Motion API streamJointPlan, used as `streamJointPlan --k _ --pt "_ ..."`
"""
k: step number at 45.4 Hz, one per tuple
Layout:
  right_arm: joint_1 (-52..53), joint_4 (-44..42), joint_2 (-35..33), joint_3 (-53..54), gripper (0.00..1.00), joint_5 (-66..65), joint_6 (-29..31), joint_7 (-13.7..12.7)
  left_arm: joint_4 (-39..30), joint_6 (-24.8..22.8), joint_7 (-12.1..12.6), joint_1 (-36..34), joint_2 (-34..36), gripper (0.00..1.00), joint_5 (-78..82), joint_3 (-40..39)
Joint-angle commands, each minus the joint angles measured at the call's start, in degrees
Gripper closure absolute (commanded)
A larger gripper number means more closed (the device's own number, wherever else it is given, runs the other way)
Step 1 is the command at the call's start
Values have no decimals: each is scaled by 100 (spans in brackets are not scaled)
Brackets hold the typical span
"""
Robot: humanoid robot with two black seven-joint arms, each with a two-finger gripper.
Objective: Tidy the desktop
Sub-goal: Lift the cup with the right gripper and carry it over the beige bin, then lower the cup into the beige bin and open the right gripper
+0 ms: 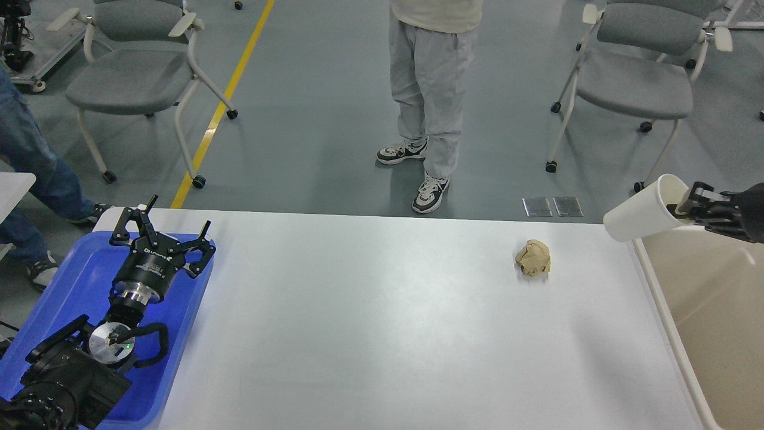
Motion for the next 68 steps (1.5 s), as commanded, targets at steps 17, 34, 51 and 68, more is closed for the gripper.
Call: streamJointPlan --k 17,34,51,68 --pt "-334 -3103 383 -26 100 1955 -943 -87 0 0 0 6 5 0 0 0" --pt "-2593 -5802 2888 88 100 4224 -2930 -140 0 0 0 6 6 0 0 0" --pt "-3621 -6084 3935 1441 100 4611 -3405 -623 0 0 0 6 6 0 0 0" --pt "-4087 -6146 4190 1890 100 4673 -3414 -632 0 0 0 6 6 0 0 0"
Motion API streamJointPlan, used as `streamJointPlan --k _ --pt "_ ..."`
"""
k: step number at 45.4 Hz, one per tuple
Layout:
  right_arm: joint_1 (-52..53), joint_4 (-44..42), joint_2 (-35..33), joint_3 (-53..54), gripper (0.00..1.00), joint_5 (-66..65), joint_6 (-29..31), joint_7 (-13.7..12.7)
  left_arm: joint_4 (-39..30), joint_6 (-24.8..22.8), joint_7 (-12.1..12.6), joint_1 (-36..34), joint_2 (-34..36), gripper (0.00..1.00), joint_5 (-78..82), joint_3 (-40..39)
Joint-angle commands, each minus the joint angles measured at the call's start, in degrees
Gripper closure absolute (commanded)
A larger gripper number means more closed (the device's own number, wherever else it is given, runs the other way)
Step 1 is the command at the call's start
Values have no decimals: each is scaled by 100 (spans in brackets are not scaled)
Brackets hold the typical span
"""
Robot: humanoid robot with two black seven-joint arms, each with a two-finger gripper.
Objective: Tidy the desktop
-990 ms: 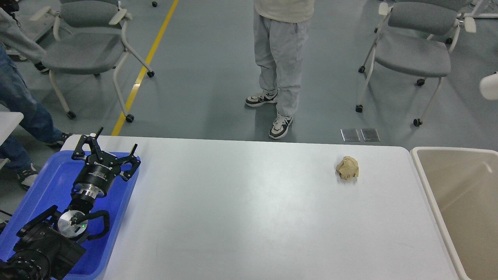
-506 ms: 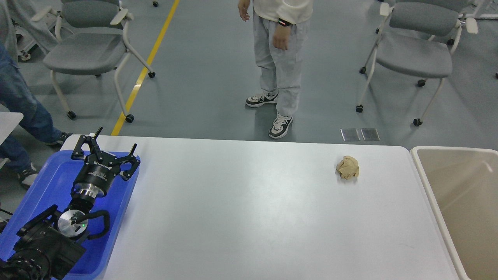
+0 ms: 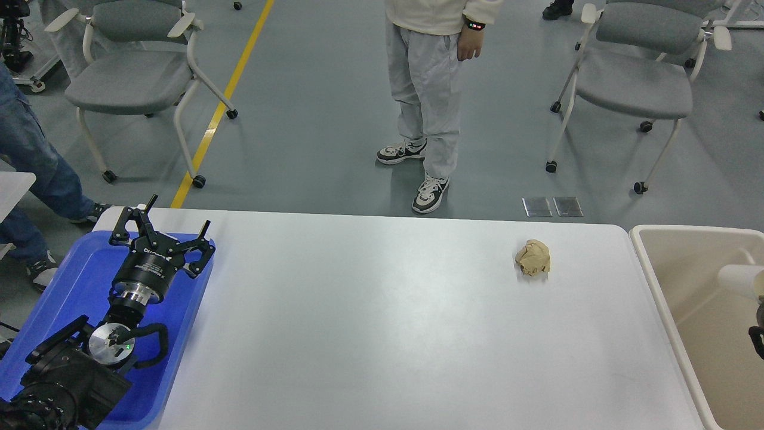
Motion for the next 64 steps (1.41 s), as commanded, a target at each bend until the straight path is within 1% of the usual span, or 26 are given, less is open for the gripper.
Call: streamJointPlan --k 1,17,18,19,20,21,22,36,42,46,50,55,64 --pt "-337 -79 200 277 100 79 -57 -47 0 0 0 0 1 0 2 0" --pt "-566 -79 244 435 100 202 -57 -38 0 0 0 0 1 0 2 0" --pt "-575 -79 244 435 98 202 -57 -38 0 0 0 0 1 0 2 0" --pt "-583 -79 244 435 81 202 -57 -38 0 0 0 0 1 0 2 0" --pt "-584 -79 235 435 51 202 -57 -29 0 0 0 0 1 0 2 0" --pt "-584 -88 235 444 18 202 -66 -29 0 0 0 0 1 0 -6 0" --pt "-584 -88 235 444 0 202 -66 -29 0 0 0 0 1 0 -6 0" --pt "-557 -132 173 348 0 123 -39 -21 0 0 0 0 1 0 -6 0" --pt "-469 -88 77 488 0 202 -22 15 0 0 0 0 1 0 -6 0" --pt "-242 -53 -55 760 0 254 -4 23 0 0 0 0 1 0 -6 0" --pt "48 34 -160 1522 0 386 48 23 0 0 0 0 1 0 -15 0" --pt "286 596 -450 2341 0 404 189 23 0 0 0 0 1 0 -15 0" --pt "295 2239 -1066 3634 0 404 733 -3 0 0 -9 0 1 0 -24 0"
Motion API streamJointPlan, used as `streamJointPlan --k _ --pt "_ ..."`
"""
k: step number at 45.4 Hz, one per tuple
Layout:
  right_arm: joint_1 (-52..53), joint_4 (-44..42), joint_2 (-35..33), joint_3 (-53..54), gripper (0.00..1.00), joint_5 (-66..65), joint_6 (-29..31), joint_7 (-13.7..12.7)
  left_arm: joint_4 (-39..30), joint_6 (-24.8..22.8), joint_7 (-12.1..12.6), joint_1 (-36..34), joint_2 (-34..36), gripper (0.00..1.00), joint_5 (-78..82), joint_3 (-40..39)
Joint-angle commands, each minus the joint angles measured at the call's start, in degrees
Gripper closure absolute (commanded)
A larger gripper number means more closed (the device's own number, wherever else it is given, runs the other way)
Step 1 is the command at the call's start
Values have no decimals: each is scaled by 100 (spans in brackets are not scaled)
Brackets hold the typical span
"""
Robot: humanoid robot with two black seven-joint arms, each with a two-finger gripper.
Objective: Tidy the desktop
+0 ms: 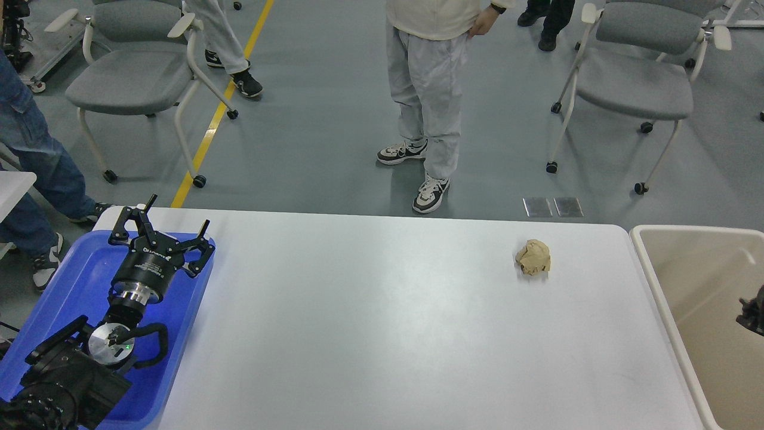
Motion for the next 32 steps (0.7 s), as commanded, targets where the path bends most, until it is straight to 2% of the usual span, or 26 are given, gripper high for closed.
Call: streamJointPlan --k 1,13,19,32 --pt "181 1603 -626 1541 0 48 560 -21 0 0 -8 0 -9 0 -11 0" --pt "172 2623 -574 1849 0 329 1904 -30 0 0 -8 0 -9 0 -11 -9" --pt "198 3028 -136 1867 0 698 2124 -21 0 0 -8 -9 0 0 -2 0" --pt "-65 2949 946 1858 0 690 2591 -3 0 0 -8 -9 -9 0 -2 0"
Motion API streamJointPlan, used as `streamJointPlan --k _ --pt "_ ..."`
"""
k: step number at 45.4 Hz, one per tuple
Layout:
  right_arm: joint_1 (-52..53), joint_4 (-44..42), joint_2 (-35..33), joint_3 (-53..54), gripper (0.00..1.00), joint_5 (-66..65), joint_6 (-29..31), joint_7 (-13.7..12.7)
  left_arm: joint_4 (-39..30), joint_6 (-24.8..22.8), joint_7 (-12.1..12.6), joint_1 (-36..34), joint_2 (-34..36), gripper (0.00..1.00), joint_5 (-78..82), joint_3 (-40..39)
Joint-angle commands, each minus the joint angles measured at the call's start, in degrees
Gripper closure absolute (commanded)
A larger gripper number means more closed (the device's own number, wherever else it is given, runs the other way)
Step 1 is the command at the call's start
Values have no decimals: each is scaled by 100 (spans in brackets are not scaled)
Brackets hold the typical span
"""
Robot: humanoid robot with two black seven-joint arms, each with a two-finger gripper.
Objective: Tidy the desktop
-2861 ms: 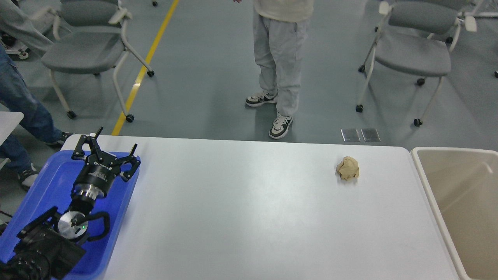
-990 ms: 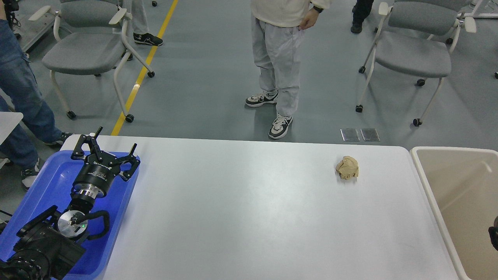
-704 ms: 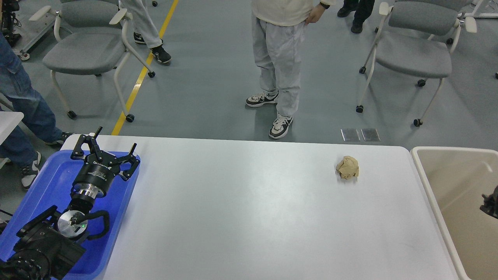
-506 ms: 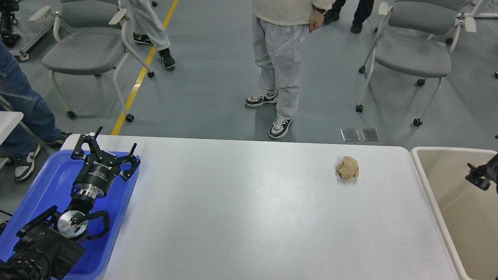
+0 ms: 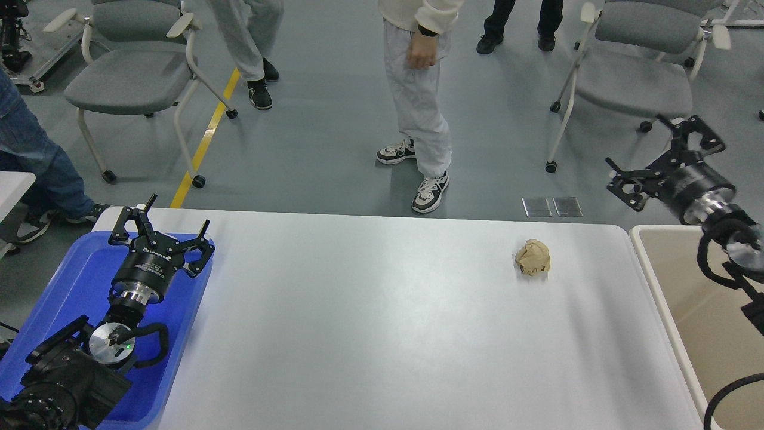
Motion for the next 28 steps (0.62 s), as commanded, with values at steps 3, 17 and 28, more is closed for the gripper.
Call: streamJointPlan --k 3,17,28 --pt "-409 158 953 64 0 104 499 21 0 0 0 -3 4 0 2 -4" --pt "-770 70 1130 64 0 104 780 21 0 0 0 -3 -5 0 2 -4" --pt "-831 26 1130 64 0 95 859 21 0 0 0 -3 -5 0 2 -4"
